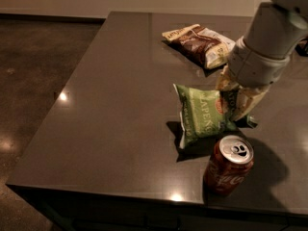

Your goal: Move green jalapeno chip bag near coke can

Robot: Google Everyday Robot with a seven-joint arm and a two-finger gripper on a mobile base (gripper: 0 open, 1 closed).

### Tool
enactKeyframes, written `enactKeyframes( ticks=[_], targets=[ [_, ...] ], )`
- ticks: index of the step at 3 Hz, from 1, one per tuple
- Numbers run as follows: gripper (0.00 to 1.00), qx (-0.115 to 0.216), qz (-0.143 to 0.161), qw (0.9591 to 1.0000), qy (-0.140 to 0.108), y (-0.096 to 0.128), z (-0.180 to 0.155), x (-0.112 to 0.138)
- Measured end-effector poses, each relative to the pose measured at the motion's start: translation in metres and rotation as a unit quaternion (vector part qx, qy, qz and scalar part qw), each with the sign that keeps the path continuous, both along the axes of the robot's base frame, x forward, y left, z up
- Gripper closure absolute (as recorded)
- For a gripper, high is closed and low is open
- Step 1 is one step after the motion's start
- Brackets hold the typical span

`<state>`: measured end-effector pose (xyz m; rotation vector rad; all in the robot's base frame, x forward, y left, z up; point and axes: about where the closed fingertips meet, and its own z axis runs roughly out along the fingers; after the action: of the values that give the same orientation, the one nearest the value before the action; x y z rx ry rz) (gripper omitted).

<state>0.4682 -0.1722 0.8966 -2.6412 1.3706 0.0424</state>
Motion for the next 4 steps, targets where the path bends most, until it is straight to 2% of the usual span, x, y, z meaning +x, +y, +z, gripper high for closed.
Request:
enactKeyframes(
  ticks=[1, 2, 3, 4],
  targets=[
    [0.83, -0.006, 0.016, 0.9998, 0.007, -0.012, -0.003, -0.020],
    [0.60, -0.007, 0.019, 0.9997, 0.014, -0.021, -0.004, -0.027],
    [0.36, -0.001, 0.013, 0.9998, 0.018, -0.028, -0.005, -0.025],
    [0.13, 0.002, 0.012, 0.9999, 0.008, -0.025, -0.005, -0.020]
  ],
)
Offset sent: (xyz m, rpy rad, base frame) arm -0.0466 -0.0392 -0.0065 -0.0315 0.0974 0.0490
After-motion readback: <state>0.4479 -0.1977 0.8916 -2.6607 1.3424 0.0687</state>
